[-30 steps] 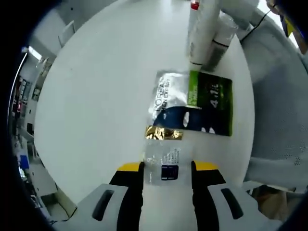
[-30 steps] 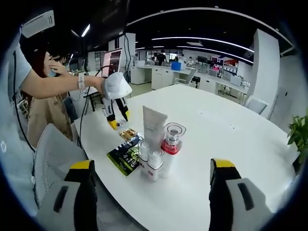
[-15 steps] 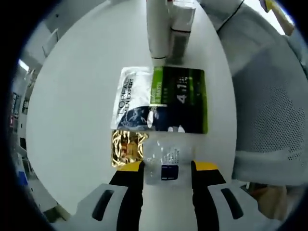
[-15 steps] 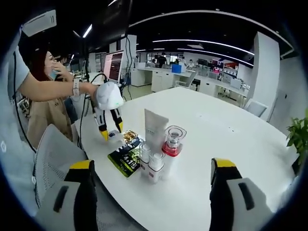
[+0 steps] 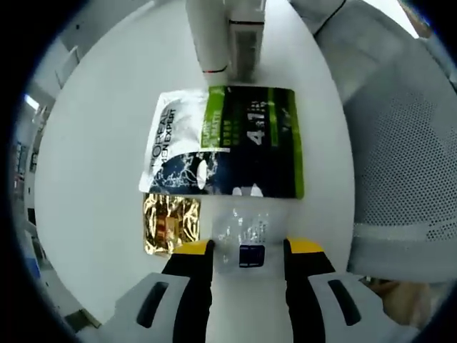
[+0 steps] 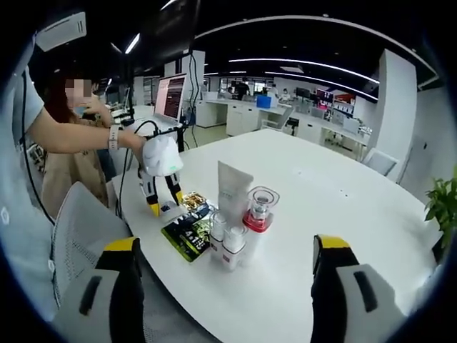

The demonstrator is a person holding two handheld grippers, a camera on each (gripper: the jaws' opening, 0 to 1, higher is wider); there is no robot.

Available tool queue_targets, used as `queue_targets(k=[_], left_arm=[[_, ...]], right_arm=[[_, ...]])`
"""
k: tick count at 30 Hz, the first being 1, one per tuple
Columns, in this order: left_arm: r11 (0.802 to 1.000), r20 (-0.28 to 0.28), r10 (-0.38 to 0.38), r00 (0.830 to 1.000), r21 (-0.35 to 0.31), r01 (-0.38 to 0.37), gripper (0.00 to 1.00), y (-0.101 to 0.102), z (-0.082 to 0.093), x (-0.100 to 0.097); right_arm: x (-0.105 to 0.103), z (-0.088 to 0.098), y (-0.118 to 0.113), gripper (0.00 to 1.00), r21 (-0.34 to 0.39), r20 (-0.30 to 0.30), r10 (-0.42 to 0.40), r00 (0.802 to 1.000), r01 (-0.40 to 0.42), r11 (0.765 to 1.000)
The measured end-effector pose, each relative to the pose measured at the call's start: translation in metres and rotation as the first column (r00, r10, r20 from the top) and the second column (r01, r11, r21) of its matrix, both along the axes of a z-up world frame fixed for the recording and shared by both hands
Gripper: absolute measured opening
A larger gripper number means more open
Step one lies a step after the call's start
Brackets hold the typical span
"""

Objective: Arrange the skincare products in the storage area until every visible bottle or jar stands upright without overlapping.

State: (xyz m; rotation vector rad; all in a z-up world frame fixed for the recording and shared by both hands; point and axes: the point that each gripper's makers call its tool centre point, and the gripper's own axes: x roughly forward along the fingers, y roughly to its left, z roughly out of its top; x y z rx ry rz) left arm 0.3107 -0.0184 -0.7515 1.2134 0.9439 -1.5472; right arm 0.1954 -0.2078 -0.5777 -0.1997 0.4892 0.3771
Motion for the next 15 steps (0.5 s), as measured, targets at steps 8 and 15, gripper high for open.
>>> queue_targets(k=[8,15], left_arm=[[0.999,0.018,-0.025,1.000,-0.031,0.026,0.37,-0.0036,-0.0007,-0.0012],[0.998,0.019,-0.028,0.999,-0.051,0.029,0.37,-0.0048,-0.0004,-0.0030]], right_arm=[[-0.0025,-0.0008,0.0053,1.00,-0.006,-0.008,0.008,1.000,-0.008,1.000],[-0.0044,-0.0025,0.0059,1.00,-0.009,-0.015,0.009,1.000,-0.009,1.000]])
